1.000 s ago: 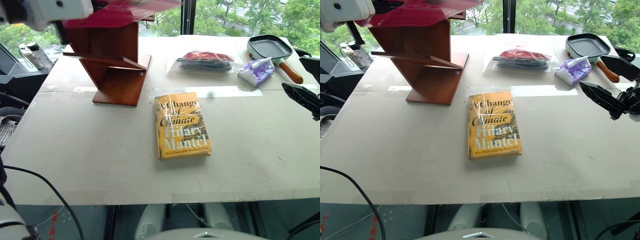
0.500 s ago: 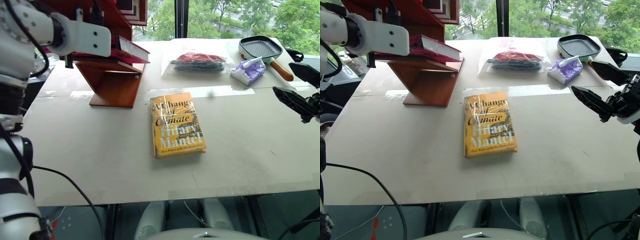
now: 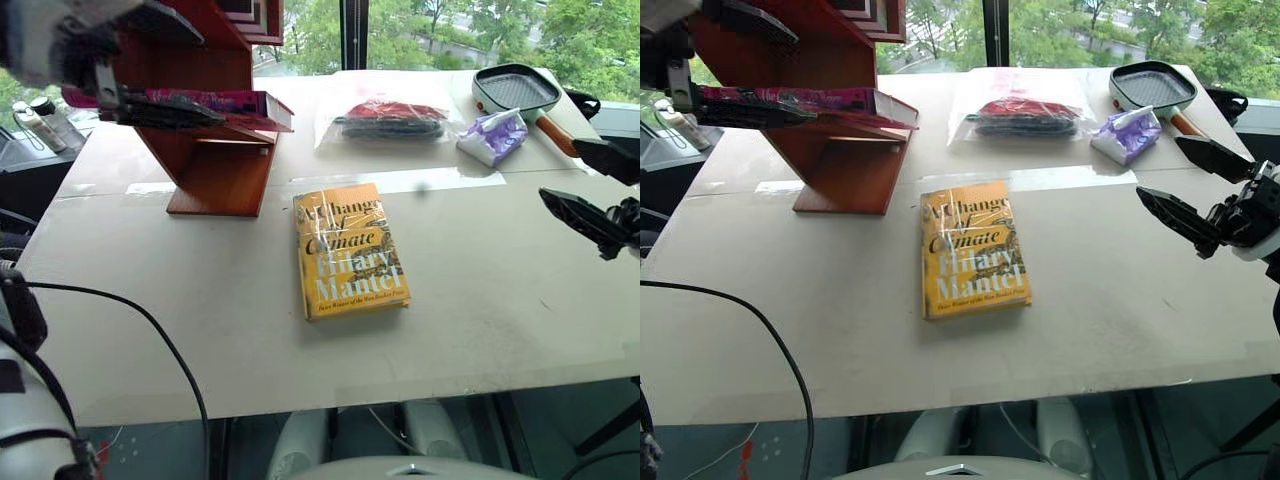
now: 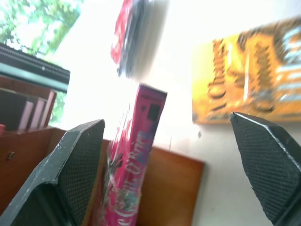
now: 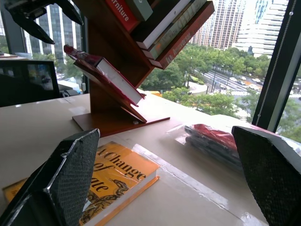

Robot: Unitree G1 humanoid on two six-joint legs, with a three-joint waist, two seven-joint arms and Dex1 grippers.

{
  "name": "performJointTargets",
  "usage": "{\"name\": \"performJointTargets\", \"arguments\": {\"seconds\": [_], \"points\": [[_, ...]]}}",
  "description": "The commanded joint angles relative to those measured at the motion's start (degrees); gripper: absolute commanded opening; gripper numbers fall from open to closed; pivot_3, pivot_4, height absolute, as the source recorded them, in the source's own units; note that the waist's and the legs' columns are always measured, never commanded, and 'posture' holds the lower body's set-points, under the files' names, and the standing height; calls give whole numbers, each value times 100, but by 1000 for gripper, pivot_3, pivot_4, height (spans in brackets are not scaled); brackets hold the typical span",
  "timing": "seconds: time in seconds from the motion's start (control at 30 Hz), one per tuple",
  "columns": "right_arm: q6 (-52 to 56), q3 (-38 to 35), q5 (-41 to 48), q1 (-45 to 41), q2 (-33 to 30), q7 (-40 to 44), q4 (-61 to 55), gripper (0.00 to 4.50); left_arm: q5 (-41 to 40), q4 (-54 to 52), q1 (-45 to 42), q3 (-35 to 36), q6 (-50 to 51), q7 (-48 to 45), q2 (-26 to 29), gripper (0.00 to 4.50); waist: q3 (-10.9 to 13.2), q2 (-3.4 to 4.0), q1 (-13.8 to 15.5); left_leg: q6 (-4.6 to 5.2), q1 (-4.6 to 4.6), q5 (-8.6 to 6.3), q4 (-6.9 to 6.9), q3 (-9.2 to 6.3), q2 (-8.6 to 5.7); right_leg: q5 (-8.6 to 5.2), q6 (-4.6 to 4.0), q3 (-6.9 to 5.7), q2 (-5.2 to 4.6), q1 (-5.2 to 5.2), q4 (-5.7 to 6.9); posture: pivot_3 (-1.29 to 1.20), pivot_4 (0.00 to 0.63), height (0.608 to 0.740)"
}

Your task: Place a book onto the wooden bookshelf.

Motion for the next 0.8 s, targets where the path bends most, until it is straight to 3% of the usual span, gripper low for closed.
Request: {"name": "performJointTargets", "arguments": {"seconds": [0.03,0.2,0.27,0.37,0.53,0.6,0.8], "points": [[6,-146,-20,107,-236,112,-213,4500,-1801,-1586,293,1314,3145,257,-273,4463,7,6,67,3,0,-2,2,-3,1,0,0,-7,0,2,6,0,150,740],[-2,-108,-319,430,-437,195,-200,4500,-2508,-3235,1557,2615,4978,1625,-2202,4463,2,19,180,4,68,-3,25,-7,-3,-3,7,-18,-7,85,8,0,150,740],[-103,-91,-587,694,-539,333,-168,4500,-2517,-3826,2090,2745,5049,2309,-3110,4463,7,3,185,4,110,-3,22,-11,-3,-12,22,-20,-6,136,-4,0,150,740],[-264,-317,-1033,1543,-563,481,-215,4500,-2224,-4249,3879,2677,4068,3095,-3624,4463,7,-17,132,0,119,-3,15,-4,-3,2,2,-7,-9,139,-12,0,150,740],[-547,-828,-1314,2494,-503,799,-6,4500,-1902,-3785,5856,2867,2500,3629,-3738,4463,-3,0,167,-25,121,-15,-2,12,4,2,-4,9,-16,113,-5,0,150,740],[-715,-877,-1555,2730,-554,890,128,4500,-1817,-3498,6599,2909,1836,3419,-3447,4463,-2,-1,182,-24,121,-17,-4,15,4,2,-4,10,-17,114,-10,0,150,740],[-814,-1141,-1710,2910,-741,1135,464,4500,-1945,-2810,7538,3095,764,3243,-2954,4463,-5,3,293,-20,131,-19,5,24,5,-12,-27,7,-26,136,-27,0,150,740]]}}
